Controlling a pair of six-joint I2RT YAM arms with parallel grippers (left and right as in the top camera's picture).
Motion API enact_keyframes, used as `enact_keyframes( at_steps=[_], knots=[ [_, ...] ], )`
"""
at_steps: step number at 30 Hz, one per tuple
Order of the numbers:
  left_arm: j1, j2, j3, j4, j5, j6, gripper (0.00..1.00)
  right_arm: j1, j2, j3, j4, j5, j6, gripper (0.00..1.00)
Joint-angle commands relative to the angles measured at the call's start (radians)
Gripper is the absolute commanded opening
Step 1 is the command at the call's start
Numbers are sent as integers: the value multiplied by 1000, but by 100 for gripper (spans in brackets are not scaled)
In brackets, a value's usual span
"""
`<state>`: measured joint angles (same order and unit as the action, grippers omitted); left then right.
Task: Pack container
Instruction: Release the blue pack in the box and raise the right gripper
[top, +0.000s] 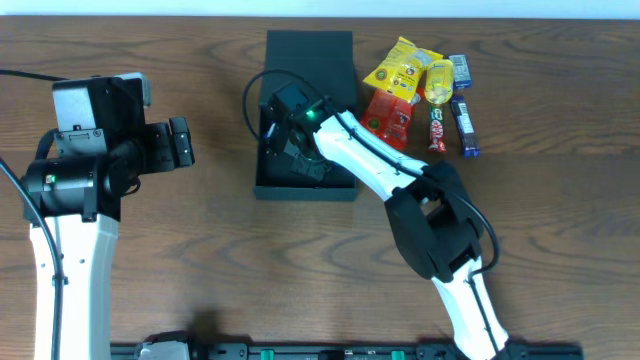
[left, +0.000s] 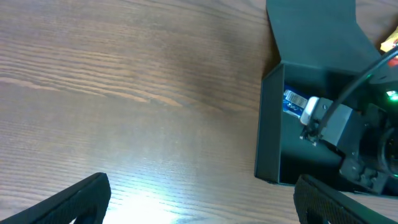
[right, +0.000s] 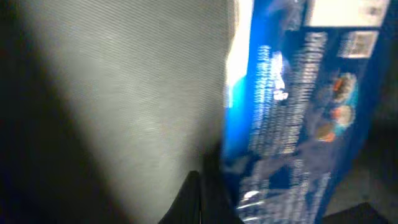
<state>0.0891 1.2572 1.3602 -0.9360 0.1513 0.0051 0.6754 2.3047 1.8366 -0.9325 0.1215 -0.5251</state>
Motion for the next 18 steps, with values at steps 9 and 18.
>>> enact_keyframes(
  at_steps=[9, 18],
  knots=[
    [4, -9, 10, -2, 7, 18, 95, 10, -25, -22, 106, 361, 16, 1],
    [4, -9, 10, -2, 7, 18, 95, 31, -25, -21, 101, 425, 16, 1]
  ],
)
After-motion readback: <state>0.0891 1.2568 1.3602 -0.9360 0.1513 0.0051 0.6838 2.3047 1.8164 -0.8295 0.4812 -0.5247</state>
